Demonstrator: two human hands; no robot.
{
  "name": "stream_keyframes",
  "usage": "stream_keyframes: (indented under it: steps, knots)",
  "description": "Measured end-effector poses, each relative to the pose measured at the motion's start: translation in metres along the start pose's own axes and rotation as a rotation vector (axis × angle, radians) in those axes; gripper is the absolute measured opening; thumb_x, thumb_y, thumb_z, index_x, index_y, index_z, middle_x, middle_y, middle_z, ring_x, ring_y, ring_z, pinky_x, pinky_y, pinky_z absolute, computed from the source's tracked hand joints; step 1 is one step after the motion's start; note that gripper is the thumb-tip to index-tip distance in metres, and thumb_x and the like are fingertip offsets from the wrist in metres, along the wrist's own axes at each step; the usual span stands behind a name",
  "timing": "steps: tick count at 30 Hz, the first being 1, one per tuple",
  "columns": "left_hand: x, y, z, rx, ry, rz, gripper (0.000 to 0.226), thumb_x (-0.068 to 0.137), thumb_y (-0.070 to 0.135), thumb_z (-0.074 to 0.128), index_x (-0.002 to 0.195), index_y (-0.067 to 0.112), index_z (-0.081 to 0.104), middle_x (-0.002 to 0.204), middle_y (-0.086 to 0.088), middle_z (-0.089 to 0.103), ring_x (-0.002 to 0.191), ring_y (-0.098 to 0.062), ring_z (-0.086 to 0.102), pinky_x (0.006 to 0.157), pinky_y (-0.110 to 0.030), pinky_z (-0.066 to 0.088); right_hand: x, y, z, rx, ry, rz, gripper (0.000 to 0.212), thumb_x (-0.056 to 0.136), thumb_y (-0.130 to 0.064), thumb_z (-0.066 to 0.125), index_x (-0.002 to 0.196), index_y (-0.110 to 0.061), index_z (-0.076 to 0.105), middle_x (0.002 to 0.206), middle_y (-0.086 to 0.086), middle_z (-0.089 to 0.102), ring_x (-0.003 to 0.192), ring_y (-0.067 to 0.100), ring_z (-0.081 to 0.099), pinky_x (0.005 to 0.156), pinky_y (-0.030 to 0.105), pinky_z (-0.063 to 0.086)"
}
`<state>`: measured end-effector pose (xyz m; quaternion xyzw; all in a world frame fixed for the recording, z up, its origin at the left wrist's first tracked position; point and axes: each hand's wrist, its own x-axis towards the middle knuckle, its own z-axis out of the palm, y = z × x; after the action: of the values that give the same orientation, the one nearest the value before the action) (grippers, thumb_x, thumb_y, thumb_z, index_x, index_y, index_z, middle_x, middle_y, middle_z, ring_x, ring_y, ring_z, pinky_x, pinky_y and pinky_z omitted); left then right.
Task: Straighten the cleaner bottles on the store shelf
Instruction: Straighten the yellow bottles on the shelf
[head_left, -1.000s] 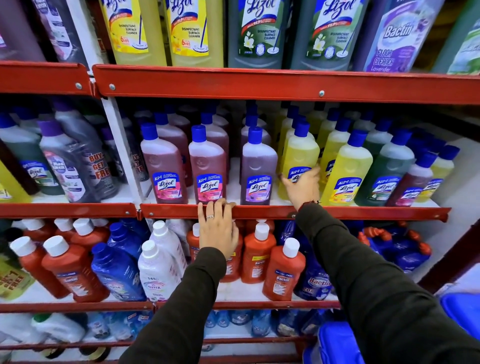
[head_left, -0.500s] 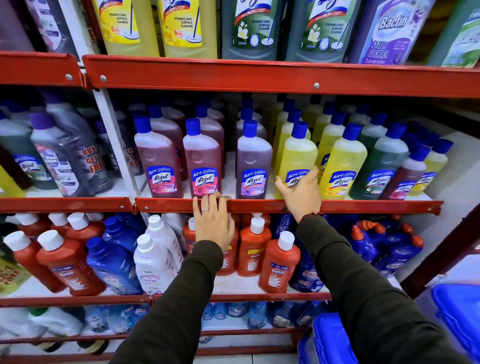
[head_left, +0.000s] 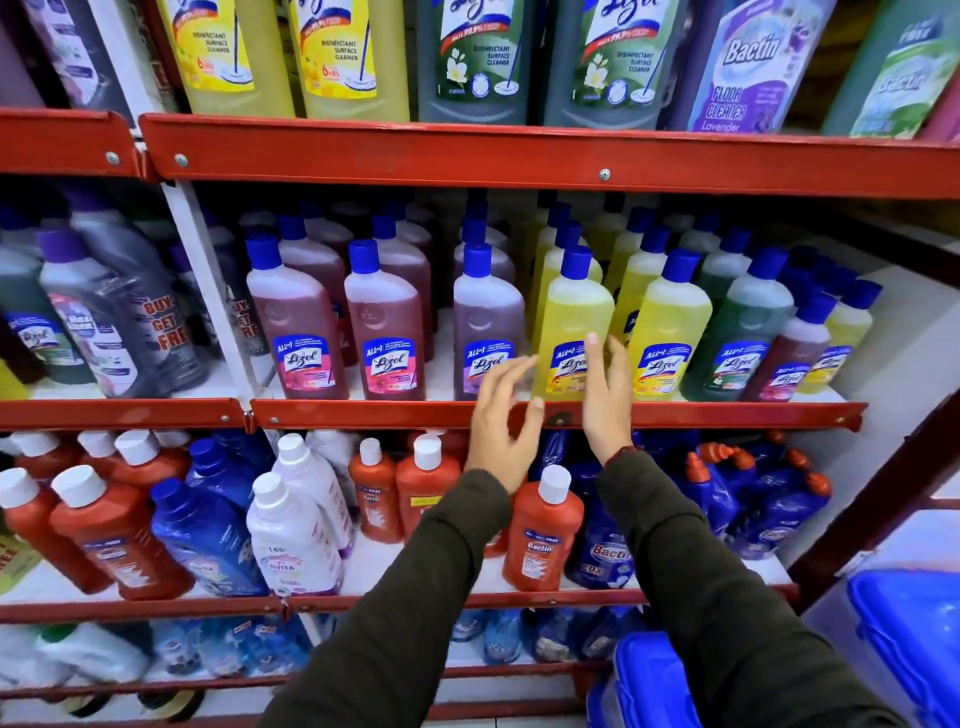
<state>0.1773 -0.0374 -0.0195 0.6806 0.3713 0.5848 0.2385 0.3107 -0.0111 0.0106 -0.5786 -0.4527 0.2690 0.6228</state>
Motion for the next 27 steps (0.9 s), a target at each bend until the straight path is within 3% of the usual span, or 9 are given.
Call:
stream_keyframes:
  steps: [2, 3, 5, 6, 9, 15, 20, 24, 27]
  knots:
    - [0.010, 0.016, 0.023, -0.113, -0.037, -0.154, 0.054, 0.103, 0.028, 0.053, 0.154, 0.024, 0.035, 0.157, 0.008, 0.031, 0.145, 0.007, 0.025, 0.118, -0.019, 0.028, -0.001, -0.004, -0.005, 0.051, -0.034, 0.006, 0.077, 0.097, -0.069, 0.040, 0.155, -0.019, 0.041, 0.160, 0.004, 0.047, 0.146, 0.016, 0.046, 0.124, 0.039, 0.038]
    - [0.014, 0.024, 0.032, -0.171, -0.055, -0.264, 0.062, 0.103, 0.037, 0.050, 0.158, 0.026, 0.024, 0.163, 0.008, 0.021, 0.145, 0.011, 0.016, 0.119, -0.016, 0.020, -0.002, -0.007, -0.008, 0.071, -0.052, -0.004, 0.067, 0.103, -0.060, 0.039, 0.155, -0.017, 0.041, 0.157, 0.001, 0.049, 0.140, 0.010, 0.050, 0.118, 0.024, 0.040]
    - [0.020, 0.029, 0.044, -0.216, -0.071, -0.411, 0.072, 0.099, 0.054, 0.041, 0.161, 0.030, 0.010, 0.170, 0.005, 0.008, 0.152, 0.001, 0.006, 0.126, -0.030, 0.011, -0.002, -0.007, -0.013, 0.087, -0.090, -0.026, 0.053, 0.111, -0.041, 0.035, 0.156, -0.014, 0.039, 0.151, -0.008, 0.047, 0.129, -0.006, 0.049, 0.098, -0.003, 0.036]
    - [0.022, 0.028, 0.048, -0.205, -0.081, -0.419, 0.073, 0.099, 0.055, 0.037, 0.161, 0.032, 0.006, 0.171, 0.004, 0.006, 0.154, -0.007, 0.005, 0.127, -0.039, 0.011, -0.002, -0.006, -0.015, 0.087, -0.100, -0.034, 0.051, 0.112, -0.038, 0.034, 0.156, -0.014, 0.038, 0.149, -0.010, 0.046, 0.128, -0.007, 0.048, 0.098, -0.005, 0.035]
    - [0.029, 0.026, 0.054, -0.220, -0.104, -0.416, 0.072, 0.100, 0.058, 0.035, 0.160, 0.036, 0.001, 0.170, 0.003, 0.008, 0.155, -0.017, 0.015, 0.126, -0.047, 0.019, -0.004, 0.001, -0.018, 0.109, -0.112, -0.027, 0.059, 0.108, -0.050, 0.037, 0.158, -0.019, 0.039, 0.159, -0.005, 0.047, 0.142, 0.005, 0.047, 0.118, 0.021, 0.038]
    - [0.030, 0.017, 0.059, -0.162, -0.064, -0.365, 0.068, 0.103, 0.054, 0.040, 0.160, 0.034, 0.007, 0.165, -0.002, 0.020, 0.137, -0.008, 0.030, 0.111, -0.032, 0.031, -0.006, 0.008, -0.021, 0.120, -0.162, -0.046, 0.063, 0.106, -0.055, 0.038, 0.160, -0.023, 0.035, 0.163, -0.001, 0.045, 0.149, 0.012, 0.044, 0.125, 0.040, 0.036]
    - [0.027, 0.009, 0.060, -0.190, -0.055, -0.340, 0.075, 0.094, 0.065, 0.042, 0.158, 0.039, 0.011, 0.165, 0.001, 0.020, 0.144, -0.012, 0.030, 0.117, -0.038, 0.032, -0.008, 0.004, -0.023, 0.113, -0.143, -0.064, 0.057, 0.109, -0.046, 0.038, 0.160, -0.020, 0.033, 0.163, 0.001, 0.045, 0.146, 0.012, 0.045, 0.124, 0.037, 0.037]
    - [0.018, 0.006, 0.052, -0.213, 0.151, -0.214, 0.054, 0.101, 0.044, 0.047, 0.151, 0.027, 0.037, 0.156, -0.006, 0.038, 0.142, -0.011, 0.041, 0.112, -0.029, 0.043, -0.013, 0.005, -0.016, 0.071, -0.002, -0.094, 0.057, 0.105, -0.050, 0.046, 0.154, -0.022, 0.042, 0.160, 0.003, 0.046, 0.146, 0.014, 0.045, 0.123, 0.044, 0.040]
    - [0.015, 0.011, 0.037, -0.114, 0.396, -0.097, 0.042, 0.102, 0.037, 0.043, 0.140, 0.021, 0.050, 0.143, -0.007, 0.049, 0.131, -0.016, 0.049, 0.105, -0.019, 0.041, -0.023, 0.001, -0.007, 0.074, 0.152, -0.206, 0.037, 0.106, -0.029, 0.052, 0.141, -0.018, 0.055, 0.143, 0.006, 0.054, 0.122, -0.011, 0.052, 0.101, 0.015, 0.047]
